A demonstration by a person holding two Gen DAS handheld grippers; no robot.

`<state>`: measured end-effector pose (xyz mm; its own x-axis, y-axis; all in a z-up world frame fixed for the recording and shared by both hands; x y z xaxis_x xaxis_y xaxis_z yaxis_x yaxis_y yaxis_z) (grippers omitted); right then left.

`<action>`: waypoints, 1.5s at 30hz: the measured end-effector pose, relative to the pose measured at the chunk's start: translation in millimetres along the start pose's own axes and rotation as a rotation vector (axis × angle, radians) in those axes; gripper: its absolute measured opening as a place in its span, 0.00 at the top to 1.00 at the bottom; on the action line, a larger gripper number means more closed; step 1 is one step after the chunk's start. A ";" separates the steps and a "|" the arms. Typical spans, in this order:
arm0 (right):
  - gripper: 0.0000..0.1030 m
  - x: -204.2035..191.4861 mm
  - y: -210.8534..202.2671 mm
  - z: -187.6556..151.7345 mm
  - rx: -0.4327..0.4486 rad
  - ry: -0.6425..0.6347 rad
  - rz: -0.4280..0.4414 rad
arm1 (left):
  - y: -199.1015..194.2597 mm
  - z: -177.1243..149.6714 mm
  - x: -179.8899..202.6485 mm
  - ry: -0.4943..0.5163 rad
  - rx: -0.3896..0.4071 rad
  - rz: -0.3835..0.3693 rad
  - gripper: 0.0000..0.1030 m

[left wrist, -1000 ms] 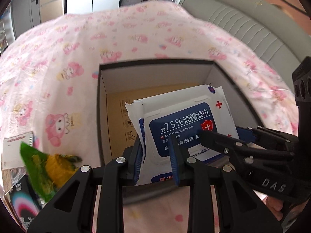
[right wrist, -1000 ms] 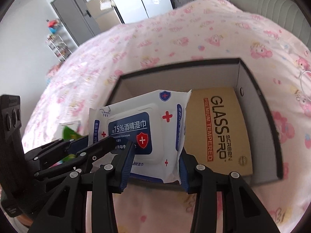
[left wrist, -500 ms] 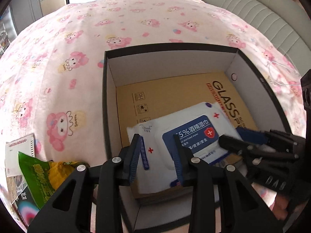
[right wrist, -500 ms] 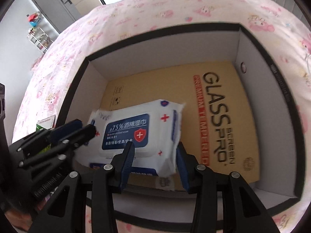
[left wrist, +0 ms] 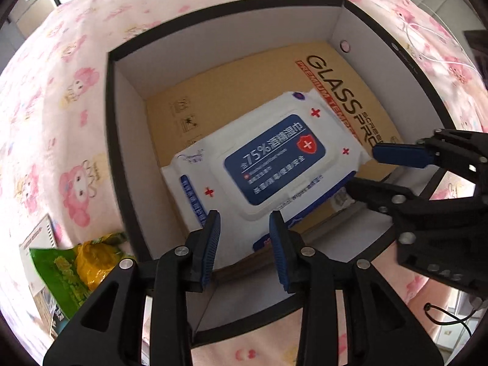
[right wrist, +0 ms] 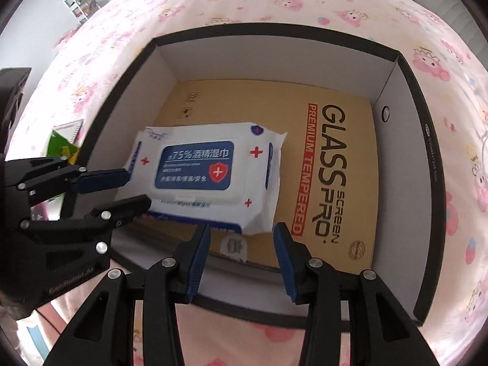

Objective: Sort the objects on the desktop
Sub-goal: 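Lower the wipes pack into the shoebox and open the right tool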

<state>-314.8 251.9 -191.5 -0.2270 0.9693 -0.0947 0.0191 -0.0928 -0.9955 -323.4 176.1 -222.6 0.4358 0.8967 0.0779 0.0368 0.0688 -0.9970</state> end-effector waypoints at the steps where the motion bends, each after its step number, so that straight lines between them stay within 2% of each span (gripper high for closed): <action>1: 0.61 0.2 2.9 1.1 -0.020 -0.005 0.001 | 1.0 1.8 0.9 0.010 -0.009 0.000 0.58; 2: 0.61 0.2 5.5 2.5 -0.040 -0.014 0.003 | 2.1 3.9 1.6 0.019 -0.020 0.001 0.53; 6: 0.59 3.0 12.1 9.0 -0.129 -0.041 0.027 | 3.6 9.5 -1.1 0.041 -0.052 -0.016 0.49; 11: 0.57 11.8 14.9 13.5 -0.184 -0.049 0.029 | -2.4 14.7 -9.5 0.006 -0.055 -0.089 0.52; 13: 0.57 12.9 15.2 13.6 -0.179 -0.054 0.018 | -0.2 14.0 -12.0 0.015 -0.052 -0.040 0.52; 18: 0.57 12.0 19.9 10.7 -0.202 -0.062 0.013 | 14.6 5.3 -1.2 0.109 -0.088 0.098 0.52; 24: 0.57 20.3 11.9 20.3 -0.212 -0.049 0.011 | 14.1 18.9 -14.5 0.080 -0.075 0.120 0.49; 28: 0.57 25.6 6.9 33.6 -0.206 -0.039 -0.006 | 10.7 36.6 -28.8 0.021 -0.031 0.129 0.49; 30: 0.57 25.7 5.5 38.7 -0.201 -0.032 0.005 | 7.9 40.7 -34.0 -0.002 -0.004 0.115 0.53; 34: 0.57 24.4 1.9 40.7 -0.190 -0.041 0.023 | -1.3 23.9 -26.8 -0.007 0.007 0.008 0.55; 41: 0.56 34.1 -8.3 27.1 -0.175 -0.045 0.036 | 13.1 -27.8 -5.1 0.112 -0.081 0.094 0.55; 45: 0.56 36.8 -9.2 23.7 -0.201 -0.048 0.045 | 23.0 -27.4 -6.0 0.108 -0.085 0.163 0.55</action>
<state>-346.4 283.0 -185.7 -0.2674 0.9528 -0.1438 0.2233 -0.0838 -0.9711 -300.5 160.3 -245.9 0.5356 0.8408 -0.0794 0.0322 -0.1144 -0.9929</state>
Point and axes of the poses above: each gripper's, at about its wrist camera, not at the fingertips, and y roughly the way its jaws point, x to its right, z to its top, the point moved 10 cm from there along y, roughly the way its jaws point, and after that the axes turned 13 degrees about -x, right-handed, at the moved point
